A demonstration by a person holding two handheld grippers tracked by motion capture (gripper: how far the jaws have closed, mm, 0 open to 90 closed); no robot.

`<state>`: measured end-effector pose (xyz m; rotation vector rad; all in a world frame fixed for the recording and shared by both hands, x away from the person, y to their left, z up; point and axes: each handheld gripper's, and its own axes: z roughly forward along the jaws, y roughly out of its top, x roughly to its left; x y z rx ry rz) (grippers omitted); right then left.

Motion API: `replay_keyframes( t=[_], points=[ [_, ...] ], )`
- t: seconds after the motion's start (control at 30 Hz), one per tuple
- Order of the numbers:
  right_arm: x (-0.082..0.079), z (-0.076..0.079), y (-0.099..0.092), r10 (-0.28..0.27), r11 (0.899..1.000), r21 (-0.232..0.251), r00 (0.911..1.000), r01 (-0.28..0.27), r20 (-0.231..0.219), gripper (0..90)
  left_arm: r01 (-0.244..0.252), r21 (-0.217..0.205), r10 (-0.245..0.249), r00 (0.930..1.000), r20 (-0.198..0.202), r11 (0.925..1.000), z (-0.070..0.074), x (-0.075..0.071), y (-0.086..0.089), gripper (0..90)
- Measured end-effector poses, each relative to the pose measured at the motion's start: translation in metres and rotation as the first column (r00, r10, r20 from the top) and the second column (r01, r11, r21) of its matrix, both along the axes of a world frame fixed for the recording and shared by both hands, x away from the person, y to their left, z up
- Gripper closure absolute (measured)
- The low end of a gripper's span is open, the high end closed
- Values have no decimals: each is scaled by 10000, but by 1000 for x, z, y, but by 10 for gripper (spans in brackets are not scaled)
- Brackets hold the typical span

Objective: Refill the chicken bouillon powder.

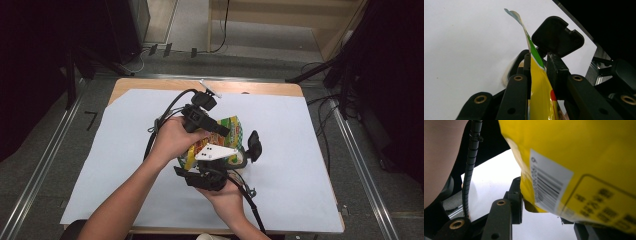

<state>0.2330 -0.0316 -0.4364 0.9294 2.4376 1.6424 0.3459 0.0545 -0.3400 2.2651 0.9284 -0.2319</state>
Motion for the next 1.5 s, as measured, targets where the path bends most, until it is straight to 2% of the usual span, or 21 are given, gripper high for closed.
replay_keyframes(
  t=[0.5, 1.5],
  points=[
    [-1, 0, -1, -25, 9999, -98, 9999, 26, 127, 630, 0, -76, 0, 10000, 21, 10000, 1, 0, 0, 785],
    [0, 1, 0, -35, 9999, -96, 10000, 35, 24, 630, 15, -31, -15, 9998, -200, 10000, -1, 3, 0, 788]
  ],
)
